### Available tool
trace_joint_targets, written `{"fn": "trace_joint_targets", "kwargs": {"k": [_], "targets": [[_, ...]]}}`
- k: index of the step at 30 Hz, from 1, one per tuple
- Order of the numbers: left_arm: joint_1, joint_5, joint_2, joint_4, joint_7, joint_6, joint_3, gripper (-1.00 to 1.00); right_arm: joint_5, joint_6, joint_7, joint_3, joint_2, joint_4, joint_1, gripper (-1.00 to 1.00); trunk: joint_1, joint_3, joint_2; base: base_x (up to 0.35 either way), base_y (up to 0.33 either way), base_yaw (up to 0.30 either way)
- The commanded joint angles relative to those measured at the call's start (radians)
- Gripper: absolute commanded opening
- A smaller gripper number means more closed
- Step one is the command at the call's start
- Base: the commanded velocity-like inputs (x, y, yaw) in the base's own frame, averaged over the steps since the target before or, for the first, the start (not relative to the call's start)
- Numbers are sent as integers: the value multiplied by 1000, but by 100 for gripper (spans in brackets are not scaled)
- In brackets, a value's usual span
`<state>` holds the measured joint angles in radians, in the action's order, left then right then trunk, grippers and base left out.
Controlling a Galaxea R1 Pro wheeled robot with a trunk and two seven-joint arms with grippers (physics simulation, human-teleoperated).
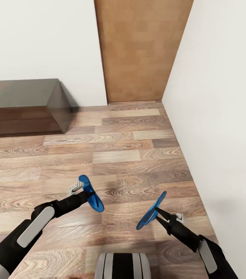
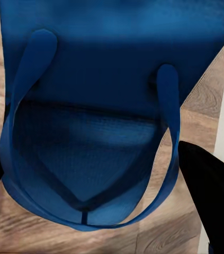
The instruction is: In the bedroom, move the book from the bed onto either nightstand, and place the two sandals side by side next to the bed.
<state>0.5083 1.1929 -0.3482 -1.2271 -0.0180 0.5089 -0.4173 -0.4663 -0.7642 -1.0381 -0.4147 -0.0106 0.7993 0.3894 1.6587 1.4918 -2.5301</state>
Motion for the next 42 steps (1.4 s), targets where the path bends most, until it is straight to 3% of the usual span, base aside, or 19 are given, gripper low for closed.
{"fn": "trace_joint_targets", "kwargs": {"k": [1,10,42], "targets": [[1,2,0,0,-2,1,-1,-100,-6,-7,-2,-1,0,-7,0,-100,0,1,0,0,0,294],[1,1,7,-3,-1,2,-1,-100,-6,-7,-2,-1,0,-18,0,-100,0,1,0,0,0,294],[1,1,14,-3,0,1,-2,-100,-6,-7,-2,-1,0,-19,0,-100,-15,-123,7,0,0,294]]}}
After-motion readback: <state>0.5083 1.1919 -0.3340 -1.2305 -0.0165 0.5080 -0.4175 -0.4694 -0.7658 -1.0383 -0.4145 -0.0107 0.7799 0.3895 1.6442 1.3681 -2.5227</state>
